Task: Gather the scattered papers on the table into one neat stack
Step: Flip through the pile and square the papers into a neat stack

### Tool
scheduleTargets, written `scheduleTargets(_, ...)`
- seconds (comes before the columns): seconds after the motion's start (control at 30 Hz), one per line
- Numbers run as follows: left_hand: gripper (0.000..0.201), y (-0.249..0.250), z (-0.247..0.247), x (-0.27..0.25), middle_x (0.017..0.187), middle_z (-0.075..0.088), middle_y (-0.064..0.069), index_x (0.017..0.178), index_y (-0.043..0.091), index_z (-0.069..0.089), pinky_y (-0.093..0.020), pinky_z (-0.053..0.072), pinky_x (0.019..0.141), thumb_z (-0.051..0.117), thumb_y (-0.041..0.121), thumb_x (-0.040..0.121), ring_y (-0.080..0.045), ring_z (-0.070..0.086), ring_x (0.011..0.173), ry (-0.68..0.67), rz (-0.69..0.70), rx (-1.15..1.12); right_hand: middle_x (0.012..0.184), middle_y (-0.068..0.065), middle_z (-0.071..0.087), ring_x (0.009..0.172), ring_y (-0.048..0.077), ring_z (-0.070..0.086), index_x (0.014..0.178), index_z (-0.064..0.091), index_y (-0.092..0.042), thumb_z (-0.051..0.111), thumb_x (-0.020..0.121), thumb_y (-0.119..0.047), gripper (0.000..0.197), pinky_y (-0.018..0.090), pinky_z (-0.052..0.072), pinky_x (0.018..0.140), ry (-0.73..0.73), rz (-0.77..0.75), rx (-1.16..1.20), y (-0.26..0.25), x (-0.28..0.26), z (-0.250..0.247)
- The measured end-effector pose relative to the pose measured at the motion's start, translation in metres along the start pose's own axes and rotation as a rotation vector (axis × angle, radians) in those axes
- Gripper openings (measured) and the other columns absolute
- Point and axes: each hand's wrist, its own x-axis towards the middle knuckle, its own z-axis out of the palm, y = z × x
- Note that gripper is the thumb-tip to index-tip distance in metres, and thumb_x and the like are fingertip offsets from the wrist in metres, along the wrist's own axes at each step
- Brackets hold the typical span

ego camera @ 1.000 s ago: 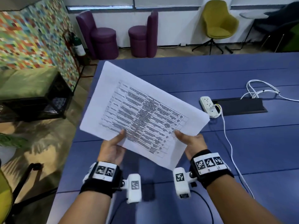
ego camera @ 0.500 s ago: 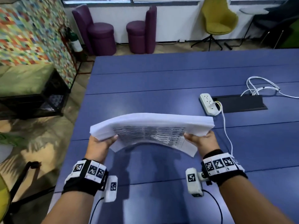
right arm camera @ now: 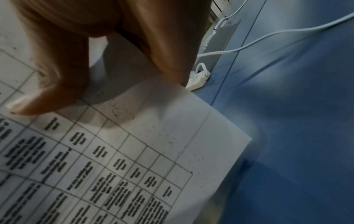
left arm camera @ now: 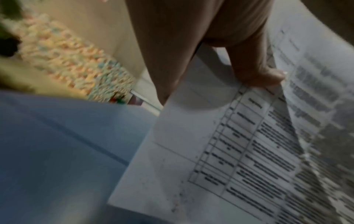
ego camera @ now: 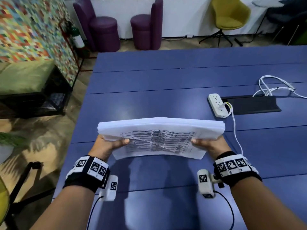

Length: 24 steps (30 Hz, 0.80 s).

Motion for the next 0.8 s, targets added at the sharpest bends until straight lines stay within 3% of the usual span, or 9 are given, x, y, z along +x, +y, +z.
scheduleTargets(0.07, 0.079, 0.008, -0.004, 0.004, 0.101, 0.073, -0.017, 0.101, -0.001, 0.071, -0.029, 0.058, 0.078, 0.1, 0.022, 0.03, -0.024, 0.072, 0.092, -0.038, -0.006, 0.014, 0.081, 0.011, 0.074, 0.074, 0.023, 0.071, 0.098, 0.064, 0.006, 0.078, 0.05, 0.008, 0.05, 0.029, 0.057, 0.063, -0.009, -0.022, 0.025, -0.008, 0.0, -0.002)
scheduleTargets(0.13, 0.072, 0.009, -0.01, 0.006, 0.1, 0.074, -0.017, 0.096, 0.003, 0.073, -0.028, 0.058, 0.076, 0.099, 0.016, 0.03, -0.023, 0.072, 0.09, -0.068, -0.026, 0.03, 0.086, 0.017, 0.073, 0.078, 0.027, 0.072, 0.102, 0.062, 0.013, 0.082, 0.051, 0.006, 0.055, 0.032, 0.058, 0.065, -0.038, -0.007, 0.016, -0.005, 0.002, -0.006)
scheduleTargets(0.23, 0.078, 0.0, -0.015, 0.006, 0.101, 0.073, -0.019, 0.099, -0.002, 0.071, -0.027, 0.056, 0.075, 0.099, 0.02, 0.029, -0.023, 0.07, 0.091, -0.089, -0.103, 0.076, 0.099, 0.024, 0.07, 0.09, 0.032, 0.069, 0.104, 0.063, 0.011, 0.098, 0.029, -0.017, 0.087, 0.043, 0.057, 0.076, -0.058, 0.076, -0.034, 0.011, 0.004, -0.01)
scheduleTargets(0.33, 0.082, -0.005, -0.015, 0.004, 0.095, 0.074, -0.017, 0.096, -0.003, 0.071, -0.028, 0.056, 0.073, 0.1, 0.029, 0.027, -0.024, 0.07, 0.089, -0.069, -0.122, 0.054, 0.102, 0.026, 0.068, 0.093, 0.034, 0.067, 0.1, 0.066, 0.007, 0.099, 0.021, -0.022, 0.09, 0.051, 0.054, 0.085, -0.075, 0.102, -0.038, 0.019, 0.005, -0.008)
scheduleTargets(0.57, 0.079, 0.006, -0.015, 0.012, 0.091, 0.075, -0.01, 0.093, 0.0, 0.071, -0.026, 0.055, 0.074, 0.099, 0.032, 0.026, -0.019, 0.07, 0.086, -0.046, -0.067, 0.052, 0.09, 0.018, 0.072, 0.086, 0.028, 0.068, 0.09, 0.068, 0.005, 0.096, 0.025, -0.016, 0.074, 0.039, 0.058, 0.077, -0.104, 0.027, -0.048, 0.001, 0.01, -0.007)
scheduleTargets(0.63, 0.071, 0.001, -0.014, 0.011, 0.093, 0.075, -0.011, 0.093, 0.002, 0.073, -0.026, 0.055, 0.075, 0.099, 0.024, 0.03, -0.02, 0.071, 0.088, -0.073, -0.1, 0.074, 0.092, 0.018, 0.072, 0.088, 0.029, 0.068, 0.093, 0.069, 0.003, 0.098, 0.022, -0.019, 0.08, 0.037, 0.058, 0.074, -0.099, 0.046, -0.086, 0.005, 0.01, -0.007)
scheduleTargets(0.73, 0.054, -0.014, -0.007, 0.001, 0.096, 0.075, -0.009, 0.093, 0.006, 0.075, -0.027, 0.056, 0.076, 0.091, -0.003, 0.043, -0.022, 0.071, 0.09, -0.104, -0.147, 0.048, 0.097, 0.018, 0.072, 0.092, 0.032, 0.068, 0.1, 0.067, 0.002, 0.097, 0.02, -0.018, 0.088, 0.033, 0.057, 0.069, -0.085, 0.097, -0.097, 0.014, 0.005, -0.006)
scheduleTargets(0.8, 0.064, -0.017, -0.007, 0.001, 0.1, 0.074, -0.013, 0.102, 0.001, 0.07, -0.029, 0.056, 0.077, 0.095, 0.008, 0.043, -0.025, 0.071, 0.094, -0.094, -0.142, 0.015, 0.101, 0.02, 0.071, 0.092, 0.032, 0.069, 0.103, 0.066, 0.002, 0.098, 0.019, -0.026, 0.094, 0.035, 0.057, 0.072, -0.096, 0.112, -0.097, 0.013, 0.004, -0.004)
